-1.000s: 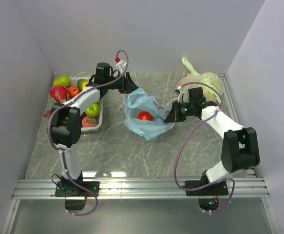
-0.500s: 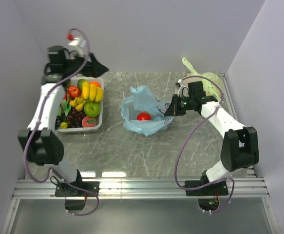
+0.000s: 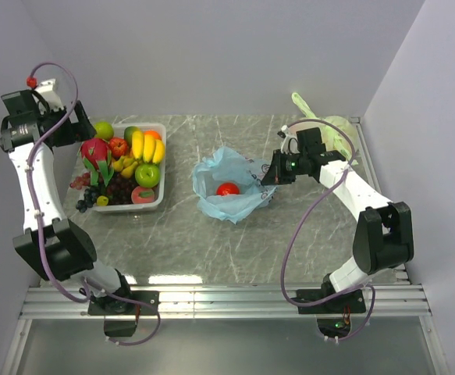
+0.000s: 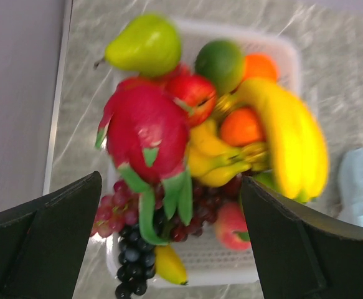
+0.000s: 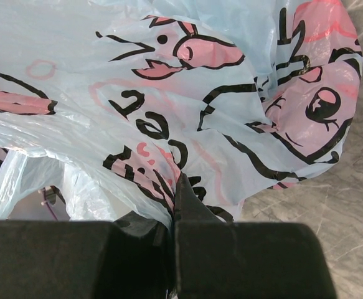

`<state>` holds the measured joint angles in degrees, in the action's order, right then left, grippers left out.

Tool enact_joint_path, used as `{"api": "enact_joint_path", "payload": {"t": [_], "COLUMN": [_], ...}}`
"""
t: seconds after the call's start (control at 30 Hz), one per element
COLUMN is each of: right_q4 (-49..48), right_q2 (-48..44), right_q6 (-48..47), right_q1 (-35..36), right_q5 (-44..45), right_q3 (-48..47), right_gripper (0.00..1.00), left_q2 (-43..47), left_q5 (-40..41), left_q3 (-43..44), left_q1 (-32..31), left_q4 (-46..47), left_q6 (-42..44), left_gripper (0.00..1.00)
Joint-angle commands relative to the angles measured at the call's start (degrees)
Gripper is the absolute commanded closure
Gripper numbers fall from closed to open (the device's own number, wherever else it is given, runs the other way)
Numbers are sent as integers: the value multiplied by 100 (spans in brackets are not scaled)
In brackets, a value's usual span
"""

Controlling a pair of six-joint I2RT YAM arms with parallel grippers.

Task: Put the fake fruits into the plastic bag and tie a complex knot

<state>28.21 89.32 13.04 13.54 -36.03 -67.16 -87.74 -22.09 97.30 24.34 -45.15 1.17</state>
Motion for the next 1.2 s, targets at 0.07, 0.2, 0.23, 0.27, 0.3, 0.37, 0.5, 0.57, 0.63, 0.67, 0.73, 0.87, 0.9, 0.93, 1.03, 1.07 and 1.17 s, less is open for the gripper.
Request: {"api": "enact_joint_path", "payload": {"t": [0.07,0.2,0.23,0.27,0.3,0.37,0.5,0.57,0.63,0.67,0.73,0.87,0.9,0.93,1.03,1.07,1.17], "right_q4": [18,1,9,1,1,18,79,97,106,106,115,132,176,185,203,194,194], "right_q2": [94,103,95,86,68,51,59,51,33,24,15,15,24,33,33,50,50], "right_q6": [6,15,6,-3,-3,-12,-38,-82,-108,-117,-109,-126,-143,-152,-152,-144,-135], "right_q1": [26,26,26,26,35,35,35,17,26,26,35,26,26,26,17,17,26], "right_q5": [-71,-106,-115,-141,-158,-167,-132,-97,-80,-71,-79,-115,-123,-132,-141,-150,-150], "right_q3": [-289,-263,-254,-228,-219,-193,-236,-245,-228,-219,-175,-149,-166,-184,-201,-201,-210], "right_gripper": [100,100,100,100,100,100,100,100,100,100,100,100,100,100,100,100,100], "left_q2": [-366,29,108,108,91,-110,-699,-762,-509,-411,-182,-94,-76,-85,-208,-260,-366], "left_q5": [670,706,723,732,749,864,803,627,495,364,206,12,11,37,38,38,37], "left_q3": [317,-682,-834,-931,-993,-924,-300,-438,-702,-982,-1221,-1599,-1652,-1696,-1731,-1714,-1723], "left_q1": [-26,-17,-25,-26,-26,-34,-34,-26,-26,-34,-34,-34,-34,-34,-34,-34,-69], "left_q4": [-952,-496,-400,-198,-118,23,-371,-381,-259,-188,-30,233,313,496,647,656,761], "left_q6": [340,165,138,121,68,-81,-284,-240,-179,-178,50,-2,-29,-73,-73,-264,-258], "left_gripper": [1,1,1,1,0,1,1,1,6,8,14,25,27,30,33,34,35]}}
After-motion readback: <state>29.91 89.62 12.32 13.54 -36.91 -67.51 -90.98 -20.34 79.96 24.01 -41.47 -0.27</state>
